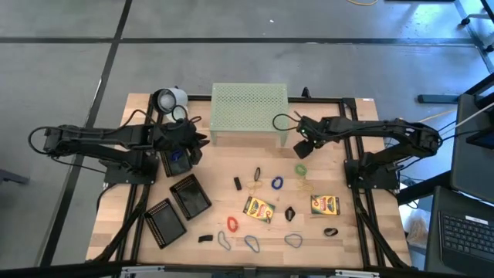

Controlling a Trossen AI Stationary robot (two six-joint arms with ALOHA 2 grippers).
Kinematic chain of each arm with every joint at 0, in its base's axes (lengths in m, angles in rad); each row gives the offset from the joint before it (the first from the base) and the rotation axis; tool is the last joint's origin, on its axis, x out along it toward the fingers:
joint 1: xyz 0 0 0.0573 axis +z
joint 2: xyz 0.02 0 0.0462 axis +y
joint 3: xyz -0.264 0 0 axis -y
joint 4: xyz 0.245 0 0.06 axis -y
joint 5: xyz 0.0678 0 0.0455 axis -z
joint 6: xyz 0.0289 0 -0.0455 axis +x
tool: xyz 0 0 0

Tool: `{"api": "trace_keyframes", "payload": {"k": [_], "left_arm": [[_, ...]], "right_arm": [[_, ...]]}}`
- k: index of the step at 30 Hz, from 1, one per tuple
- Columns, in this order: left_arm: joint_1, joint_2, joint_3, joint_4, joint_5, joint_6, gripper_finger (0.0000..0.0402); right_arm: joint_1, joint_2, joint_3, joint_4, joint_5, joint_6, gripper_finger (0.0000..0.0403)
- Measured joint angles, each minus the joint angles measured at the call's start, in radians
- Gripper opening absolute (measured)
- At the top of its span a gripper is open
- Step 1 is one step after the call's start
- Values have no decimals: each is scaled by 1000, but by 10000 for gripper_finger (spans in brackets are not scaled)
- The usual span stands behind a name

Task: Pick & Place Office Desk Supplies
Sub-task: Put the blue rubber band into the middle black bin

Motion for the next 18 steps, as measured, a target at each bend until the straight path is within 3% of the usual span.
{"api": "trace_keyframes", "payload": {"k": [18], "left_arm": [[0,0,0,0,-1,27,104]], "right_arm": [[51,108,0,0,4,27,139]]}}
